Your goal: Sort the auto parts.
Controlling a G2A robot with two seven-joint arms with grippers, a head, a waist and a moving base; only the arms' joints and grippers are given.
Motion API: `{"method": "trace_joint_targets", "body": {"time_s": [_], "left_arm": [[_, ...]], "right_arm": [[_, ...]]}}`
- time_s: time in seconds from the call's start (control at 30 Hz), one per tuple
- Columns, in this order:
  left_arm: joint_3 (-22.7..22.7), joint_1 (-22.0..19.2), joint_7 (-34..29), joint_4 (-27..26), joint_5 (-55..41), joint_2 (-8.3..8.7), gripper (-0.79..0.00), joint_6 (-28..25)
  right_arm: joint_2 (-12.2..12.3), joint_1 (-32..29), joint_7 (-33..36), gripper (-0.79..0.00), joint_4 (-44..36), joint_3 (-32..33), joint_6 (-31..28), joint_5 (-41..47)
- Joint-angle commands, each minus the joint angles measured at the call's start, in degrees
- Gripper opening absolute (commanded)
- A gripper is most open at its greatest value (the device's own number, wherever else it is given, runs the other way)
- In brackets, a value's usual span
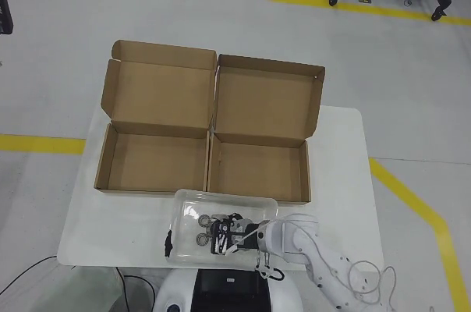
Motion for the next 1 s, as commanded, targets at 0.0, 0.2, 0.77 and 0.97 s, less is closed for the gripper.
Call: {"method": "trace_joint_targets", "body": {"time_s": [0.0, 0.2, 0.77, 0.97], "left_arm": [[0.0, 0.0, 0.0, 0.0, 0.0, 0.00, 0.000, 0.0], [0.0, 0.0, 0.0, 0.0, 0.0, 0.00, 0.000, 0.0], [0.0, 0.0, 0.0, 0.0, 0.0, 0.00, 0.000, 0.0], [0.0, 0.0, 0.0, 0.0, 0.0, 0.00, 0.000, 0.0]], "right_arm": [[0.3, -0.5, -2.5, -0.785, -0.1, 0.8, 0.6, -0.7], [0.7, -0.2, -14.5, -0.785, 0.6, 2.3, 1.6, -0.1], [0.0, 6.7, -32.2, -0.785, 0.1, 1.9, 2.8, 2.4], [-0.1, 8.7, -31.6, -0.785, -2.5, 3.2, 3.5, 5.8]]}}
